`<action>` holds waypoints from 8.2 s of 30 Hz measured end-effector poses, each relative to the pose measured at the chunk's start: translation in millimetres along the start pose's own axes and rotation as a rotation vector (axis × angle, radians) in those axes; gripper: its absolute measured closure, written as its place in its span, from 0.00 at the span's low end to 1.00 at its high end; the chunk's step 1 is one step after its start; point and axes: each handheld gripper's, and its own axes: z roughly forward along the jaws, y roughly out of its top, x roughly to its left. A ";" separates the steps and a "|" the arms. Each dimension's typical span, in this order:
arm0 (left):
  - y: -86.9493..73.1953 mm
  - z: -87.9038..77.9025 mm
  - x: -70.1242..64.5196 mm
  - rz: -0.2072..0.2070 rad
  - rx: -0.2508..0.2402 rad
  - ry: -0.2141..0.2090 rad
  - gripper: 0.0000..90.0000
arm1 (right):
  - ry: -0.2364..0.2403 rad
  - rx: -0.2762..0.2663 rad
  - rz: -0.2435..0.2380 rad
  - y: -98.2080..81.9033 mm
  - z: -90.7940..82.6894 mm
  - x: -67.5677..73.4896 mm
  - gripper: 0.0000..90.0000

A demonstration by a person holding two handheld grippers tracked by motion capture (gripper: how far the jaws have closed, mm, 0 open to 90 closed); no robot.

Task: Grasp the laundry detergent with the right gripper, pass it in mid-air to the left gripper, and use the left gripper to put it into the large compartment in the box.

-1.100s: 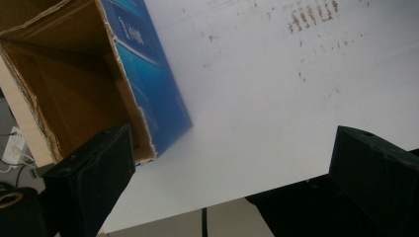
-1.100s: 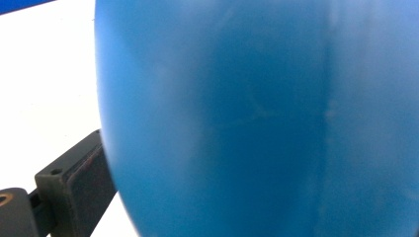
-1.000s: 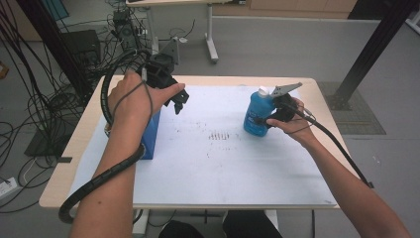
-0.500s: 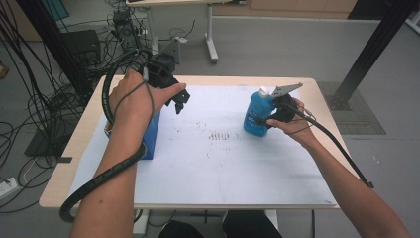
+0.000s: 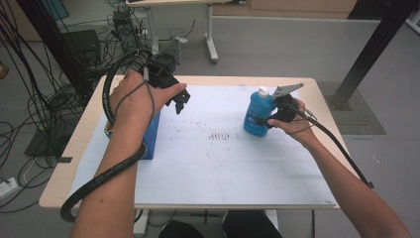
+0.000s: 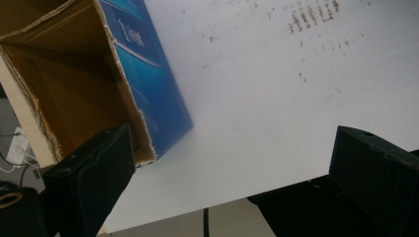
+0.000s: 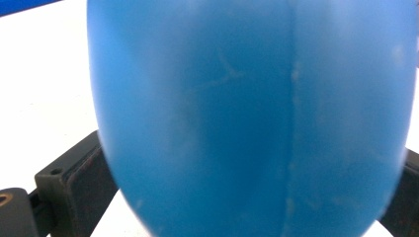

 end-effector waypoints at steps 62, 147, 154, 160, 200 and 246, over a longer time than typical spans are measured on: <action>2.1 5.1 1.0 0.004 0.014 0.003 0.05 | 0.033 -0.061 -0.002 -3.4 10.1 0.6 0.38; 4.0 4.2 -2.6 0.012 0.000 0.016 0.05 | 0.077 -0.082 0.015 -6.0 11.3 -3.6 0.49; 3.7 5.7 -2.0 0.011 -0.001 0.014 0.05 | 0.076 -0.082 0.016 -6.1 11.3 -3.7 0.49; 4.2 5.2 -2.6 0.012 -0.002 0.015 0.05 | 0.076 -0.083 0.017 -6.1 11.3 -3.7 0.49; 5.8 5.3 -3.8 0.017 0.000 0.023 0.05 | 0.077 -0.087 0.019 -6.4 11.3 -4.1 0.49; 5.7 6.8 -3.7 0.021 0.000 0.023 0.05 | 0.069 -0.088 0.020 -6.6 11.2 -2.6 0.49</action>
